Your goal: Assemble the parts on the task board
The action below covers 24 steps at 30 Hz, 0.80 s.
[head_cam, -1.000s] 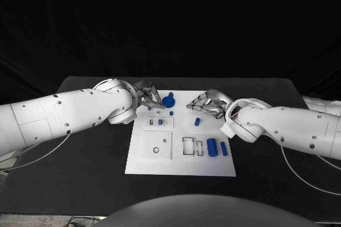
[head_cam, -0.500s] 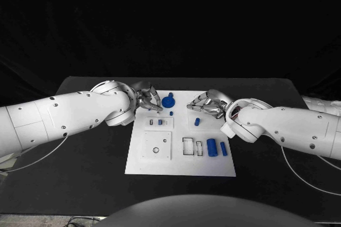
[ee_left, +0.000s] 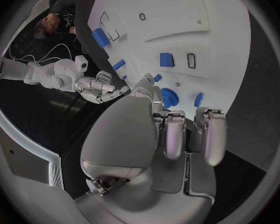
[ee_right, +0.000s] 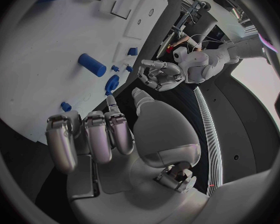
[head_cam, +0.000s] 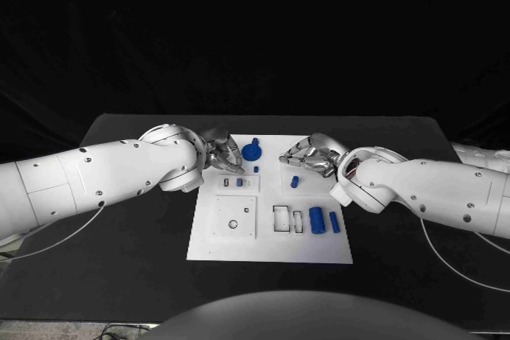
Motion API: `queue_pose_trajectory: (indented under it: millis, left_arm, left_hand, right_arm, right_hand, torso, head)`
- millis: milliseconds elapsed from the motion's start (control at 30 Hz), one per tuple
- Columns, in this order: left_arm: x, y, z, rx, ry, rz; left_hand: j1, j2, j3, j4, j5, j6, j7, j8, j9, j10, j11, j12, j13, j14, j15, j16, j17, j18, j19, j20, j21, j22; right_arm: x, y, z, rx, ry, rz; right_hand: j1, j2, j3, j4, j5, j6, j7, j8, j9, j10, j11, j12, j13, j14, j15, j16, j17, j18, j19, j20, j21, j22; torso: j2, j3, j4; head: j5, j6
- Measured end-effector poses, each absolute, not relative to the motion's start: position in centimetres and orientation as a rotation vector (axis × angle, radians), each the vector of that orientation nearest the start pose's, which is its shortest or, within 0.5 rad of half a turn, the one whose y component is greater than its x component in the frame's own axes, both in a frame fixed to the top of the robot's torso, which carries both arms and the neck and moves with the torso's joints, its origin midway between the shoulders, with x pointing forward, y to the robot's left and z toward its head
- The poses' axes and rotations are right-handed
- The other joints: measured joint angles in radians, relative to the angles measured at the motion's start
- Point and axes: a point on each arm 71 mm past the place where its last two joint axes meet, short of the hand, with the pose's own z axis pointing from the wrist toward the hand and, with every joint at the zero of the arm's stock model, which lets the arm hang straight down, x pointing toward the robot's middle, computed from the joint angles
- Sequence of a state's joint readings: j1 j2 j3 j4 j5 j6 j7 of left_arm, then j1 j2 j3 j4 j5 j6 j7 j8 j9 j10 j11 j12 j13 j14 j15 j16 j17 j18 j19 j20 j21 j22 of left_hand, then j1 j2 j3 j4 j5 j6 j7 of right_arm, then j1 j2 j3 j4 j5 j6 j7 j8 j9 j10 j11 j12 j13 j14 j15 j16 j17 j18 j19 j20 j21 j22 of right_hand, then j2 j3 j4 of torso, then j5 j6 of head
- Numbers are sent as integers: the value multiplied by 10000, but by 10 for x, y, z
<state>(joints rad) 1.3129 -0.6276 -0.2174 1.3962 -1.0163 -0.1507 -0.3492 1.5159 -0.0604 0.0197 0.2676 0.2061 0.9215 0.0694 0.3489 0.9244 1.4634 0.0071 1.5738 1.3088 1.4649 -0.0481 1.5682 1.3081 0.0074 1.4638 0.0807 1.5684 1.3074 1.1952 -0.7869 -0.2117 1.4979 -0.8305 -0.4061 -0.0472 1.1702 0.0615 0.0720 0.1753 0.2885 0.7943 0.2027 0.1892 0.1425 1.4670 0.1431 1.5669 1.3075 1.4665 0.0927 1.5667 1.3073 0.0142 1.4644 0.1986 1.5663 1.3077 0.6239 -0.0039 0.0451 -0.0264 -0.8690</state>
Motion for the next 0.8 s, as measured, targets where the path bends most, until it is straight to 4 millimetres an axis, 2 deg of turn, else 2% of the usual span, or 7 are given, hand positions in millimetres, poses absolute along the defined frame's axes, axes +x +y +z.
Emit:
queue_pose_trajectory:
  millis: [800]
  left_arm:
    - [497,143,-235,-1181,21854,-5513]
  left_hand:
    - [174,68,55,54,-34,-35,35,35,-34,0,-1,0,1,35,35,0,-3,0,0,0,0,0]
  right_arm:
    - [465,-192,-253,4259,18999,8795]
  right_hand:
    - [0,0,0,0,0,0,0,0,-3,0,0,0,-2,0,0,0,8,0,0,0,0,-2]
  torso:
    - [-2,-5,7]
  head:
    - [3,-15]
